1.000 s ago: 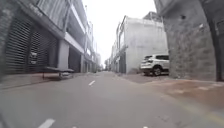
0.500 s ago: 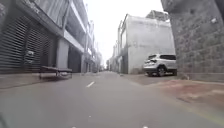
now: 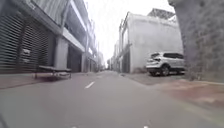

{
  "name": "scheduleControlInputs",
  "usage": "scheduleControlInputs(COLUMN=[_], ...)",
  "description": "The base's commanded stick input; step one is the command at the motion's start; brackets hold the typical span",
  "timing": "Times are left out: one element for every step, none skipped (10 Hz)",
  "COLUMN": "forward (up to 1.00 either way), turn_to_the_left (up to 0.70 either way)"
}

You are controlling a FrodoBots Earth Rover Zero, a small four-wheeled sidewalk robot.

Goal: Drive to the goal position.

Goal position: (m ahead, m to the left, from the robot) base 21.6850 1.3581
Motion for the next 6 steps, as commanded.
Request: scheduleControlInputs(forward=[0.85,0.85,0.85,0.85,0.85,0.85], turn_to_the_left=[0.00,0.00,0.00,0.00,0.00,0.00])
